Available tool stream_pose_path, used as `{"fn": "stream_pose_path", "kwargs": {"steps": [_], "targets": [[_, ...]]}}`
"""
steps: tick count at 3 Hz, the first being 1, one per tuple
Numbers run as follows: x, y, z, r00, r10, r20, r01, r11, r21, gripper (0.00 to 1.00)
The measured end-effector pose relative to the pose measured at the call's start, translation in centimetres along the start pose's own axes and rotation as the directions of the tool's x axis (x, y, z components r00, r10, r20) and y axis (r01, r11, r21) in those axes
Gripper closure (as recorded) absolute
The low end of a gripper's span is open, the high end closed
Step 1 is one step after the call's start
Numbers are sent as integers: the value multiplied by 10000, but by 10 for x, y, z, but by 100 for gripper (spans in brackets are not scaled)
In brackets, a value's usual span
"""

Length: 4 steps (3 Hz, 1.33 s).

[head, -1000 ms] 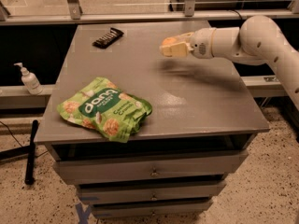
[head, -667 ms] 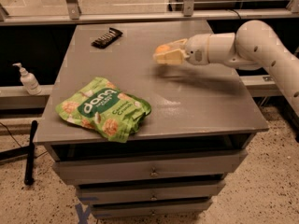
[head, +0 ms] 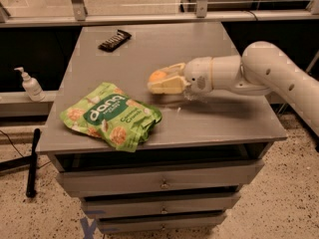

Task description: Move orange near green rice chip bag

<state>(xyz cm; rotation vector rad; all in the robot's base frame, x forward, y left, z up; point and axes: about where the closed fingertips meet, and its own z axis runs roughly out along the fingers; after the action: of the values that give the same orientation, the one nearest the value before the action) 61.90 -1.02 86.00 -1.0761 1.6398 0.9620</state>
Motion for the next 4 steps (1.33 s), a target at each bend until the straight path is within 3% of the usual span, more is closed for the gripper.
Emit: {"fn": "stream_pose_path", "kwargs": {"steps": [1, 2, 4], "targets": [[2, 31, 5, 9998, -173, -136, 165, 9983, -554, 100], [5, 38, -1, 9999, -8, -157, -6, 9963, -859, 85], [4, 30, -19, 9994, 353, -6, -351, 9913, -1272, 38]]}}
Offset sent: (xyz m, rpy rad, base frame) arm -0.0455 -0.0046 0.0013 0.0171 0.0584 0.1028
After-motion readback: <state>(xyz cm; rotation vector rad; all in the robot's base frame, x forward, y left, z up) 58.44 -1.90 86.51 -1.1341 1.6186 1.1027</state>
